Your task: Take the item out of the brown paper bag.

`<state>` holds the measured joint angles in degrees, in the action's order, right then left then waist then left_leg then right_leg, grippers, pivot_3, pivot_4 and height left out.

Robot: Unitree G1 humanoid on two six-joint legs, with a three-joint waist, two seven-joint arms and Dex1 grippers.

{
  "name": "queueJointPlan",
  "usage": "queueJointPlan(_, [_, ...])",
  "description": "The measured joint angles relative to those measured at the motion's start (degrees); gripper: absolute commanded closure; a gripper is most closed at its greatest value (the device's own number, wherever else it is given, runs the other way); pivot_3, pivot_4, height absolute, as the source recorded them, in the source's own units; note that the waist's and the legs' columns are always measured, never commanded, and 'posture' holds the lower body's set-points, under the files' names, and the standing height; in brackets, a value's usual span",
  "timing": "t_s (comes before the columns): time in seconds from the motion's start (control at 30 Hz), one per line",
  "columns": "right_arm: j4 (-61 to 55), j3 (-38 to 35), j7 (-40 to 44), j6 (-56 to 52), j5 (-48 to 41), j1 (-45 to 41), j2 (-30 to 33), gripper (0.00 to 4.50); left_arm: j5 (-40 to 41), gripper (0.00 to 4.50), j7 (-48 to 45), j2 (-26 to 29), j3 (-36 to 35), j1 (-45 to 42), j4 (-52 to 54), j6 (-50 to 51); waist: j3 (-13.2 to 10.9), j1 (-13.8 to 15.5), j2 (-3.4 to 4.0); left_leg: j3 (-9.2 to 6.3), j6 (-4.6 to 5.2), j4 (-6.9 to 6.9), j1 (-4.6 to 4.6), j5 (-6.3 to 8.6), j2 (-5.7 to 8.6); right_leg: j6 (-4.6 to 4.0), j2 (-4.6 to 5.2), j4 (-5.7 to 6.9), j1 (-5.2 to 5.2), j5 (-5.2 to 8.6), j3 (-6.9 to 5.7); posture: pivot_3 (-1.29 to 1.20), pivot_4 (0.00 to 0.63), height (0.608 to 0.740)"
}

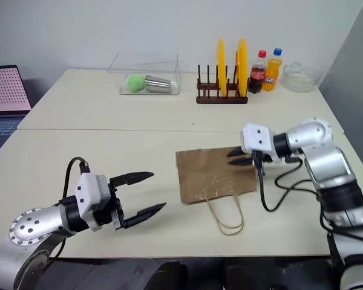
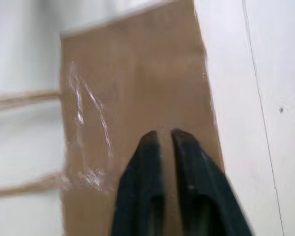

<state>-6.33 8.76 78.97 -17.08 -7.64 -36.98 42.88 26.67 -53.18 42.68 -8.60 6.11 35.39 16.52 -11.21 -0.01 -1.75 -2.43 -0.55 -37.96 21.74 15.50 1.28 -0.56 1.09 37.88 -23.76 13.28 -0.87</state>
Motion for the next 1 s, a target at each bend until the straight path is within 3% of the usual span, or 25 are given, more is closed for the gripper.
queueJointPlan(0.27, [-28.0,-13.1,-12.8,-20.6,-9.9,26.9,2.2,0.09,-8.8,0.0,-8.2,0.2,12.2,-12.0,-8.7,-12.0,0.0,1.2,0.06,0.04,0.01,-0.03,0.08,0.0,0.01,0.3,0.01,-0.09,0.0,0.16,-0.01,0.0,0.15,0.74])
queueJointPlan(0.57, [-42.7,-30.4,-19.6,-33.3,-19.1,47.5,3.8,0.04,-19.1,0.0,-13.5,-7.7,26.9,-24.6,-24.5,-27.0,0.1,1.4,0.1,0.06,0.03,-0.07,0.07,0.0,0.02,0.37,-0.02,-0.12,0.06,0.14,-0.03,0.0,0.15,0.74])
queueJointPlan(0.77, [-47.1,-34.1,-23.3,-34.1,-22.3,53.2,3.5,0.04,-24.0,0.0,-13.7,-13.5,31.1,-31.6,-36.3,-36.3,0.1,1.1,0.1,0.06,0.03,-0.06,0.03,0.0,-0.01,0.4,-0.07,-0.1,0.1,0.13,-0.04,0.0,0.15,0.74])
queueJointPlan(1.0, [-48.3,-37.0,-26.4,-34.2,-25.3,57.1,3.4,0.04,-27.3,0.0,-13.5,-14.9,32.4,-34.8,-44.8,-44.2,0.1,1.2,0.09,0.02,0.03,-0.08,0.03,0.0,0.0,0.41,-0.06,-0.13,0.13,0.13,-0.07,0.0,0.15,0.74])
